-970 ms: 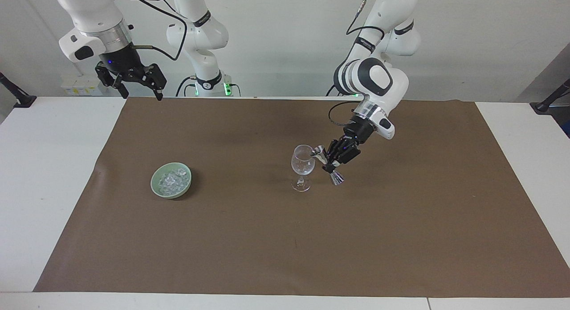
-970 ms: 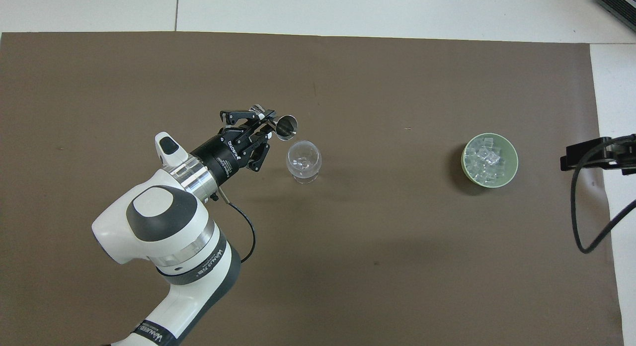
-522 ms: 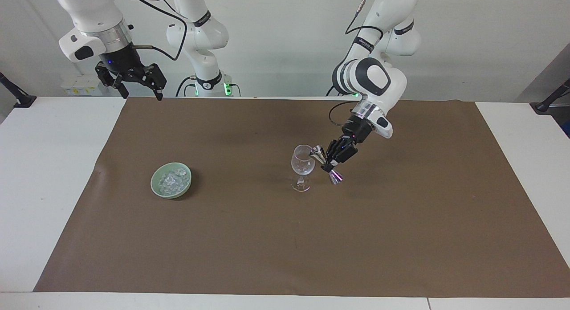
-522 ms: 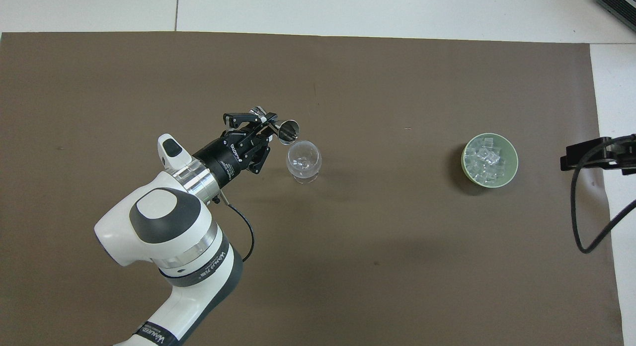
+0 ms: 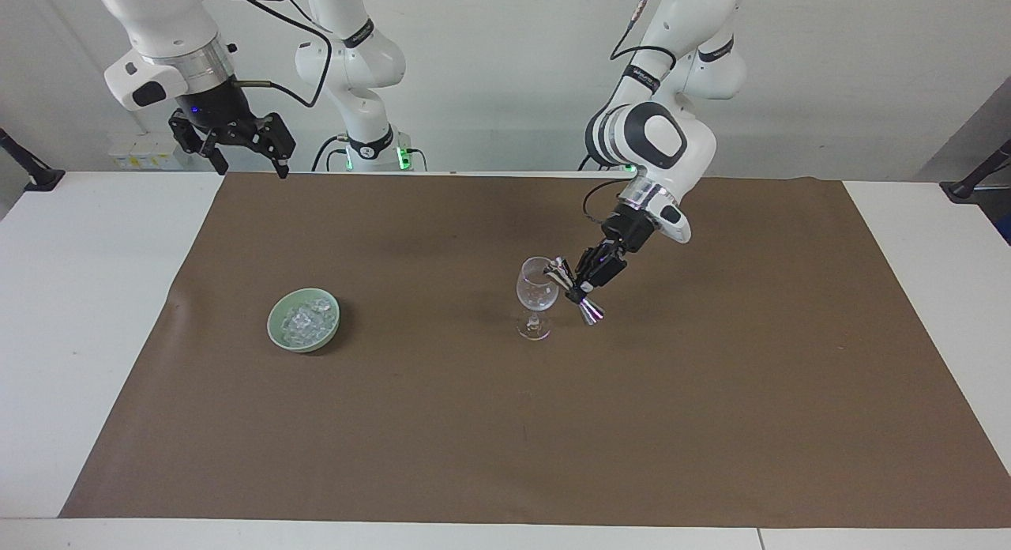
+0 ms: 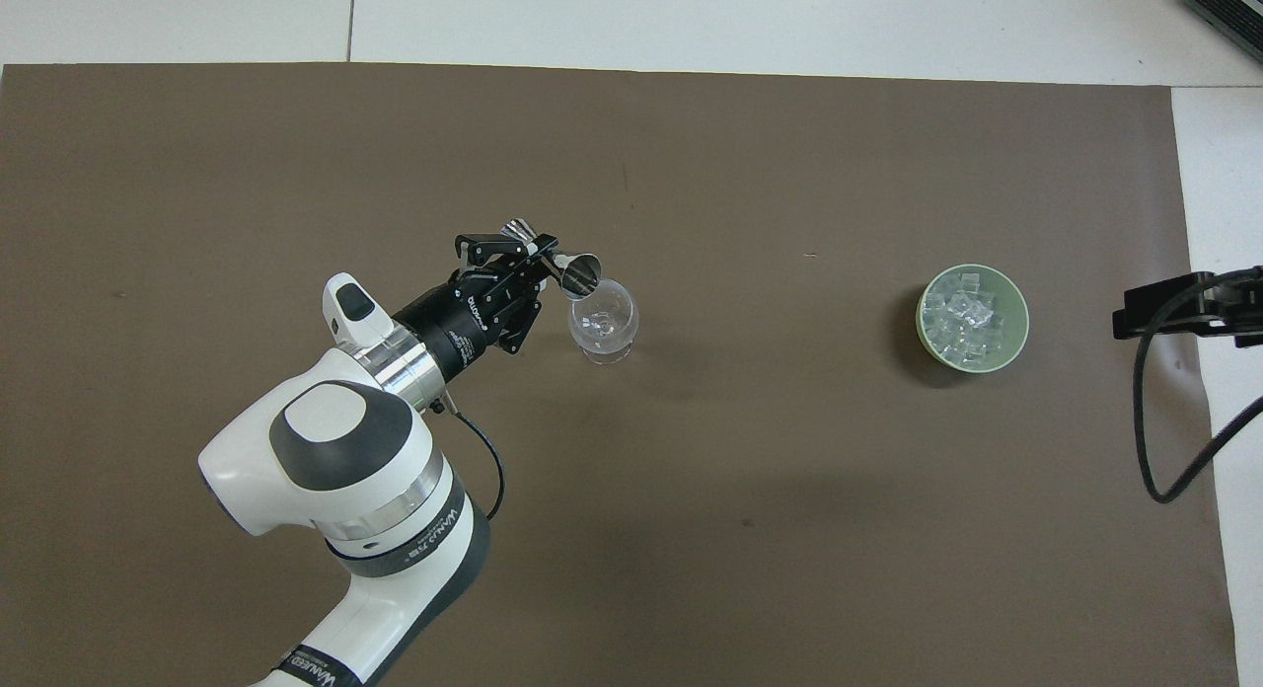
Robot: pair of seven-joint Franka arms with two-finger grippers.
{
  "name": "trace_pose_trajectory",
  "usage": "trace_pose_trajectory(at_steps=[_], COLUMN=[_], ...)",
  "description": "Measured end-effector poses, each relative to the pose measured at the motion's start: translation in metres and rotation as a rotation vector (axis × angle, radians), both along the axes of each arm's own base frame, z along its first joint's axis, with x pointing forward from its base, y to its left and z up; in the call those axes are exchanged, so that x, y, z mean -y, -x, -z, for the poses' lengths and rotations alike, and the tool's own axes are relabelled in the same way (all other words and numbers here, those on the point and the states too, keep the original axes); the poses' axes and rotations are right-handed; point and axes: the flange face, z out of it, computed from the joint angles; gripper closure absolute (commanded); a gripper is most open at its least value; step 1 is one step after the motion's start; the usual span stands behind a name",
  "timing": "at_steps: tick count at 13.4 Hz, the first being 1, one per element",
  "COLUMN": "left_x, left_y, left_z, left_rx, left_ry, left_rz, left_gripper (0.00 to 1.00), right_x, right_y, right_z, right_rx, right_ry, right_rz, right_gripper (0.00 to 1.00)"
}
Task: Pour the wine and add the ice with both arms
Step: 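Tilt the jigger over the clear glass with the left gripper to pour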
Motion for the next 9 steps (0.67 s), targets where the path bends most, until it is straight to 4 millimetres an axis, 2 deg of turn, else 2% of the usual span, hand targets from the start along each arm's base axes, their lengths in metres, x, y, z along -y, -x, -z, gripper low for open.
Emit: trace_pose_trajectory(at_steps=[9], left_x=[-0.0003], left_y=[0.0018], left_z=[0.0022], left_rx=[0.034], left_ry=[-0.045], left_rz=[0.022], left_gripper=[1.0], right_x=[0.0], right_y=[0.0], right_z=[0.0], right_rx=[0.0], right_ry=[0.0], right_rz=[0.0], right_gripper=[0.0])
